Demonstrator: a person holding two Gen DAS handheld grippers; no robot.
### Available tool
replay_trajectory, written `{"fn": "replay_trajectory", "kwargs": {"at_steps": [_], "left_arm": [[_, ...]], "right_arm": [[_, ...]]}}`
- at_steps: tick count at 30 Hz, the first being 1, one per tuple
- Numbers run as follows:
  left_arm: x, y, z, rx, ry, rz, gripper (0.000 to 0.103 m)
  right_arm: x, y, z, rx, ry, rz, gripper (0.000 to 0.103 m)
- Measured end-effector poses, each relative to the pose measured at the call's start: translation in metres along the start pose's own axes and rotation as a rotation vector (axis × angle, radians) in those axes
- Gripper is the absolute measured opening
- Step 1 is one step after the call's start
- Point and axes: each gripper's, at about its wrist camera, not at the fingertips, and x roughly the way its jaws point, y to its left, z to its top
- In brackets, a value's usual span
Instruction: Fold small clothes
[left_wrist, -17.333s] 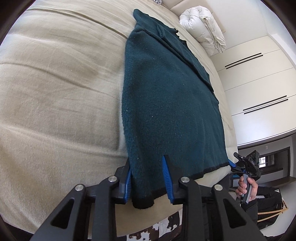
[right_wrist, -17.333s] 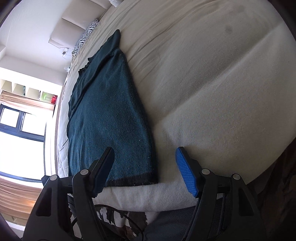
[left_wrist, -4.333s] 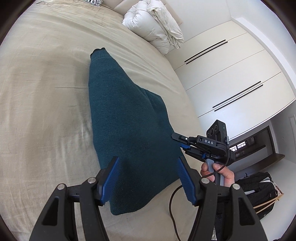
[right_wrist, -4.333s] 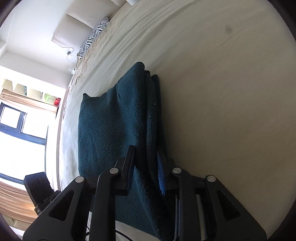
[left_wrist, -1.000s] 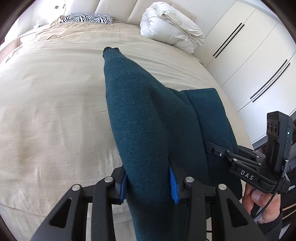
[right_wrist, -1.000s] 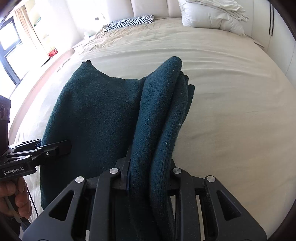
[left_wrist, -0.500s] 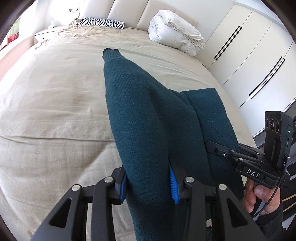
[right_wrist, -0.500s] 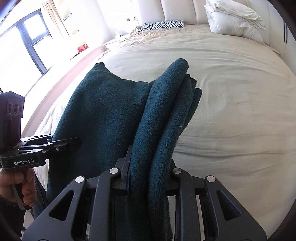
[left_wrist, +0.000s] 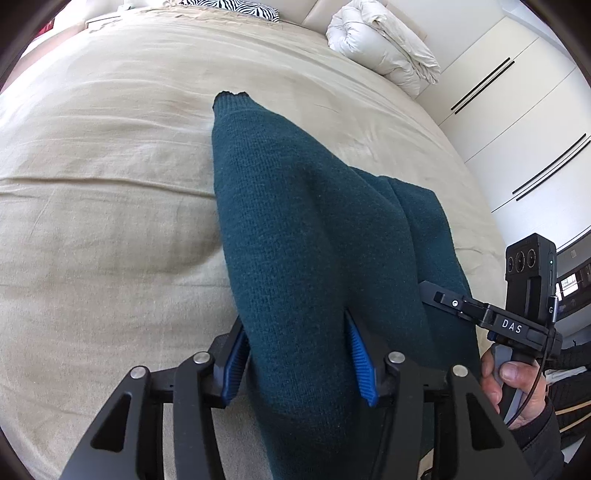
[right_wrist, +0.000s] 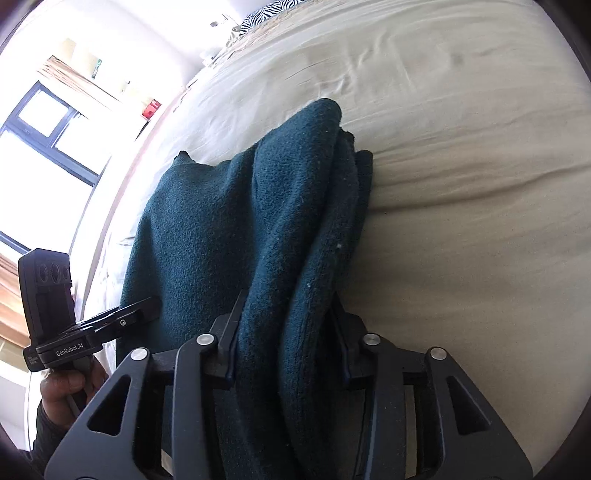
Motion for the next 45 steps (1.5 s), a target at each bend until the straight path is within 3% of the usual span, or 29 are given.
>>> {"fn": "replay_trajectory", "kwargs": {"at_steps": [4, 7, 16, 20, 24, 26, 27, 29, 33, 36, 39, 41, 43, 45], "left_arm": [[-0.001, 0.011, -0.005, -0.039, -0.013, -0.041, 0.061], [-0.013, 0.011, -0.010, -0.044, -0.040, -0.033, 0.060], [-0.055, 0.005, -0.022, -0.029, -0.165, 0.016, 0.059], [-0.080, -0.012, -0.025, 0.055, -0.266, 0.057, 0.061], [-0.111, -0.040, -0.035, 0.170, -0.393, 0.118, 0.079], [-0.129, -0.063, -0.039, 0.245, -0.496, 0.171, 0.098], [-0.140, -0.073, -0.042, 0.281, -0.556, 0.201, 0.103], [-0.163, -0.092, -0.048, 0.342, -0.669, 0.253, 0.103], [-0.204, -0.121, -0.054, 0.395, -0.814, 0.303, 0.103], [-0.227, -0.136, -0.061, 0.412, -0.880, 0.284, 0.103], [-0.241, -0.142, -0.059, 0.377, -0.864, 0.274, 0.103], [-0.243, -0.142, -0.058, 0.357, -0.854, 0.269, 0.103], [-0.240, -0.139, -0.055, 0.329, -0.833, 0.305, 0.103], [-0.228, -0.133, -0.052, 0.291, -0.778, 0.347, 0.103]], "right_arm": [[-0.004, -0.016, -0.002, 0.052, -0.001, 0.080, 0.042], [-0.016, -0.025, -0.006, 0.090, -0.023, 0.082, 0.046], [-0.073, -0.041, -0.015, 0.153, -0.160, -0.040, 0.048], [-0.091, -0.035, -0.021, 0.143, -0.202, -0.078, 0.048], [-0.115, -0.001, -0.031, 0.042, -0.298, -0.116, 0.048], [-0.132, 0.021, -0.034, -0.019, -0.351, -0.143, 0.048], [-0.139, 0.032, -0.035, -0.050, -0.379, -0.160, 0.049], [-0.157, 0.053, -0.036, -0.108, -0.442, -0.200, 0.050], [-0.202, 0.091, -0.044, -0.191, -0.616, -0.266, 0.079], [-0.244, 0.113, -0.060, -0.213, -0.799, -0.279, 0.099], [-0.282, 0.134, -0.075, -0.230, -0.959, -0.317, 0.103], [-0.299, 0.147, -0.081, -0.261, -1.012, -0.353, 0.103], [-0.310, 0.156, -0.084, -0.281, -1.023, -0.367, 0.103], [-0.312, 0.160, -0.083, -0.290, -0.977, -0.353, 0.103]]}}
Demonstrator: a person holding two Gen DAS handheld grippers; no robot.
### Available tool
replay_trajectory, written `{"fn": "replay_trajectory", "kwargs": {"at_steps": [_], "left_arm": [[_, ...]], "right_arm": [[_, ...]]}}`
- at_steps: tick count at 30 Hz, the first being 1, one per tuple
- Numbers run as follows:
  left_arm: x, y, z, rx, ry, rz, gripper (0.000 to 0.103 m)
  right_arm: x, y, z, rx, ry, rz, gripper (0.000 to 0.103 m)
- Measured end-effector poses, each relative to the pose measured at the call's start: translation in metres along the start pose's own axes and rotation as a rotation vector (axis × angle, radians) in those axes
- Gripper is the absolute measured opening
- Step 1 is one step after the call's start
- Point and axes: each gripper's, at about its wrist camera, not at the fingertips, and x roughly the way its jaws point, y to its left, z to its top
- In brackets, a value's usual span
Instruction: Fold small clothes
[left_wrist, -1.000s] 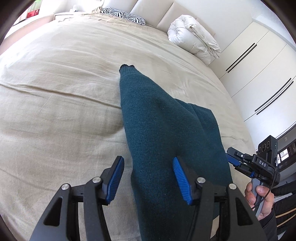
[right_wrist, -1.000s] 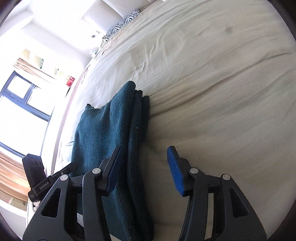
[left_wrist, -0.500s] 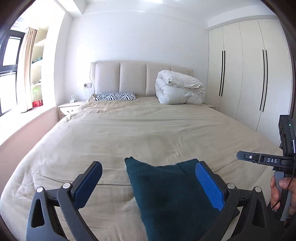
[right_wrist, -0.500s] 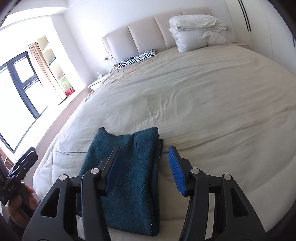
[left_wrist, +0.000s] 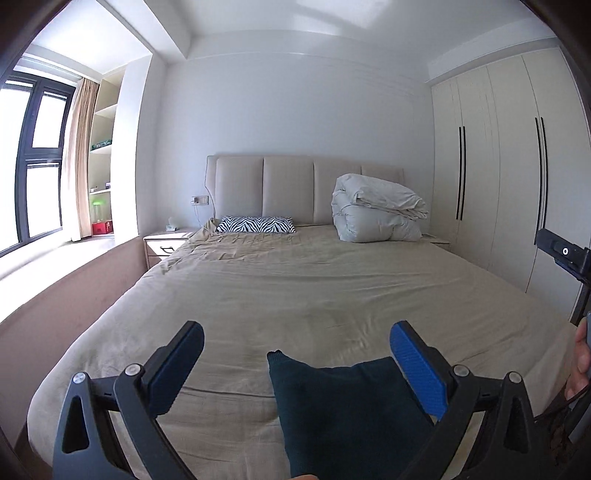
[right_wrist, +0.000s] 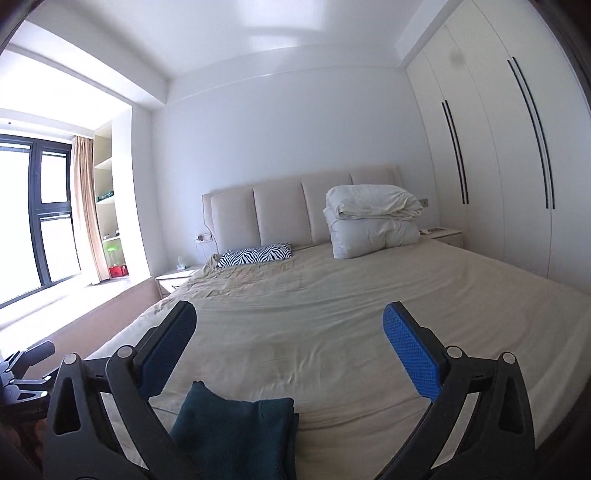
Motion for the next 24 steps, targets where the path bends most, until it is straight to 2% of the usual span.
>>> {"fn": "replay_trajectory", "kwargs": {"at_steps": [2, 6, 9, 11, 19, 24], "left_arm": [[0.012, 0.003, -0.010, -0.023, 0.084, 0.022, 0.103], [0.045, 0.005, -0.048, -0.045, 0.315, 0.077, 0.103], [0.057, 0.006, -0.076, -0.052, 0.403, 0.092, 0.103], [0.060, 0.005, -0.092, -0.070, 0.452, 0.073, 0.103], [0.070, 0.001, -0.119, -0.055, 0.516, 0.096, 0.103], [0.074, 0.005, -0.126, -0.049, 0.530, 0.106, 0.103]], "right_arm": [[0.005, 0.005, -0.005, -0.013, 0.104, 0.016, 0.103], [0.021, 0.008, -0.036, -0.030, 0.272, -0.049, 0.103], [0.032, 0.002, -0.067, 0.015, 0.381, -0.063, 0.103], [0.040, 0.001, -0.087, 0.029, 0.441, -0.063, 0.103], [0.070, 0.003, -0.149, 0.030, 0.628, -0.083, 0.103], [0.076, 0.013, -0.171, -0.001, 0.675, -0.089, 0.103]]}}
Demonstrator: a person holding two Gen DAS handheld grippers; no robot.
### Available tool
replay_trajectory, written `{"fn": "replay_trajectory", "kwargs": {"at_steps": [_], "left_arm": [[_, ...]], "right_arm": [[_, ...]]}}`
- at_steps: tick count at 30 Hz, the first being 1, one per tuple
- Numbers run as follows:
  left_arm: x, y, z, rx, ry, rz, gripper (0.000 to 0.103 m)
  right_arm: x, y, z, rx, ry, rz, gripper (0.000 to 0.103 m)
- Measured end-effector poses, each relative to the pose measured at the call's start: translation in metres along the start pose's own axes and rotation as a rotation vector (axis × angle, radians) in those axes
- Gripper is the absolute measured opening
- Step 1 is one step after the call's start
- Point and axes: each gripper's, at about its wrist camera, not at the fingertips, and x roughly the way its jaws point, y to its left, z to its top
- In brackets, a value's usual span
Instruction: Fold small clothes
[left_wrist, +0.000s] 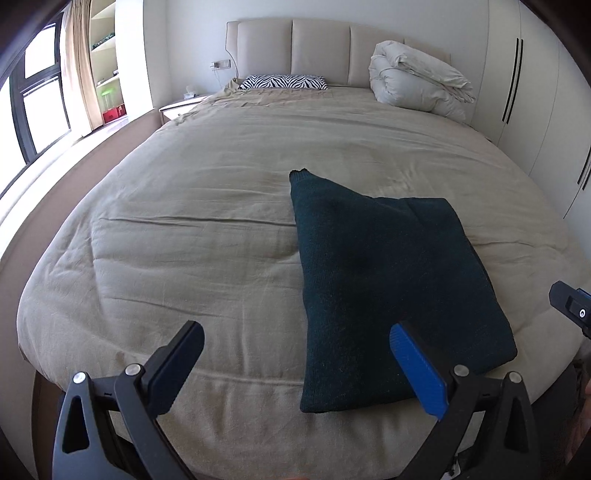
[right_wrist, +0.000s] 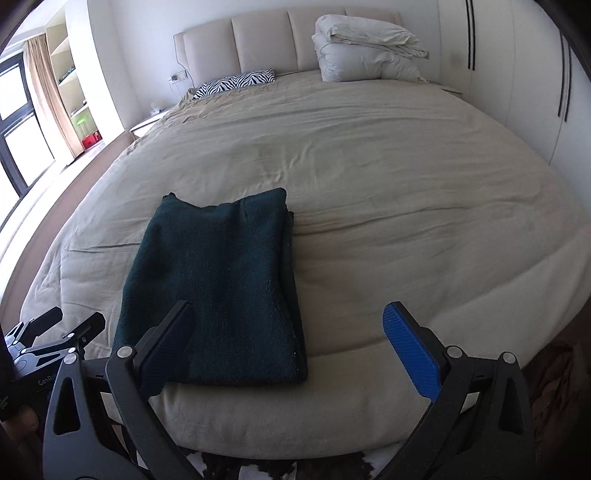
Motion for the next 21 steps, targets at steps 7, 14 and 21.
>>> {"fn": "replay_trajectory", "kwargs": {"at_steps": [7, 14, 21], "left_arm": [[0.005, 0.006, -0.001, -0.012, 0.015, -0.003, 0.103], [0.006, 0.008, -0.001, -0.016, 0.016, -0.003, 0.103], [0.009, 0.008, -0.001, -0.011, 0.018, -0.003, 0.103]], "right_arm": [[0.008, 0.011, -0.006, -0.034, 0.022, 0.000, 0.103], [0.012, 0.016, -0.007, -0.050, 0.038, -0.002, 0.103], [0.015, 0.019, -0.009, -0.060, 0.049, -0.002, 0.103]]}}
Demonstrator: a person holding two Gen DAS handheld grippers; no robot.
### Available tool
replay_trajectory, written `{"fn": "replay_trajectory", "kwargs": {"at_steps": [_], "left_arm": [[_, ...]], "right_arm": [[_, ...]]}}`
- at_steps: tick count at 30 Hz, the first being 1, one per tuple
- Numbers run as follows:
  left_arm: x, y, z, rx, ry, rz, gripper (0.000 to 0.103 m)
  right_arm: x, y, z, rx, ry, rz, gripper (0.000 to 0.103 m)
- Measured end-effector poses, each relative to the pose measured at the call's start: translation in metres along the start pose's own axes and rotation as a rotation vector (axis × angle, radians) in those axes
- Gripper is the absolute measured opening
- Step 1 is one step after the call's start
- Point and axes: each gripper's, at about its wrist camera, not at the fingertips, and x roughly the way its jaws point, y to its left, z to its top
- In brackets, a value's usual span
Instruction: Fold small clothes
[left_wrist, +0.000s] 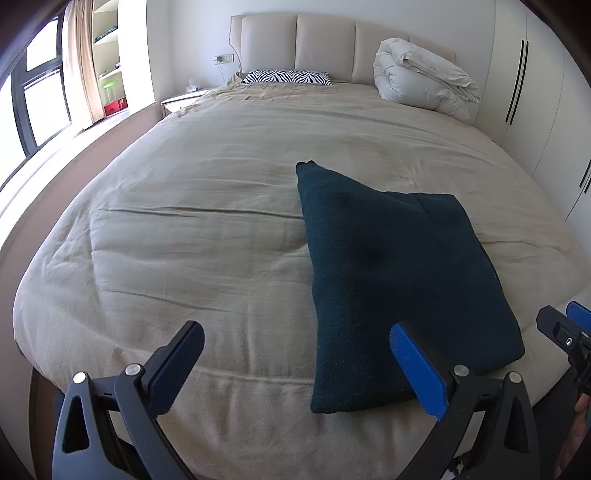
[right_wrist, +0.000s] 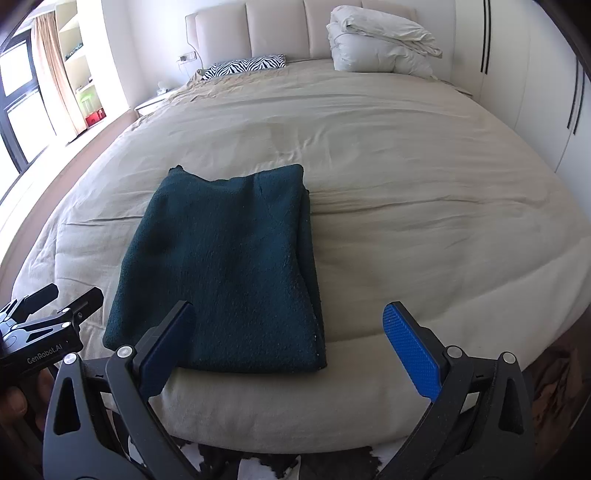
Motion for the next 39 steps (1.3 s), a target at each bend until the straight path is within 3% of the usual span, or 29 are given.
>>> {"fn": "replay_trajectory", "kwargs": {"at_steps": [39], "left_arm": [[0.0098, -0.0027, -0.0071, 0.001, 0.037, 0.002, 0.103]], "right_arm": [[0.0097, -0.0011, -0.0088, 0.006, 0.030, -0.016, 0.103]]}}
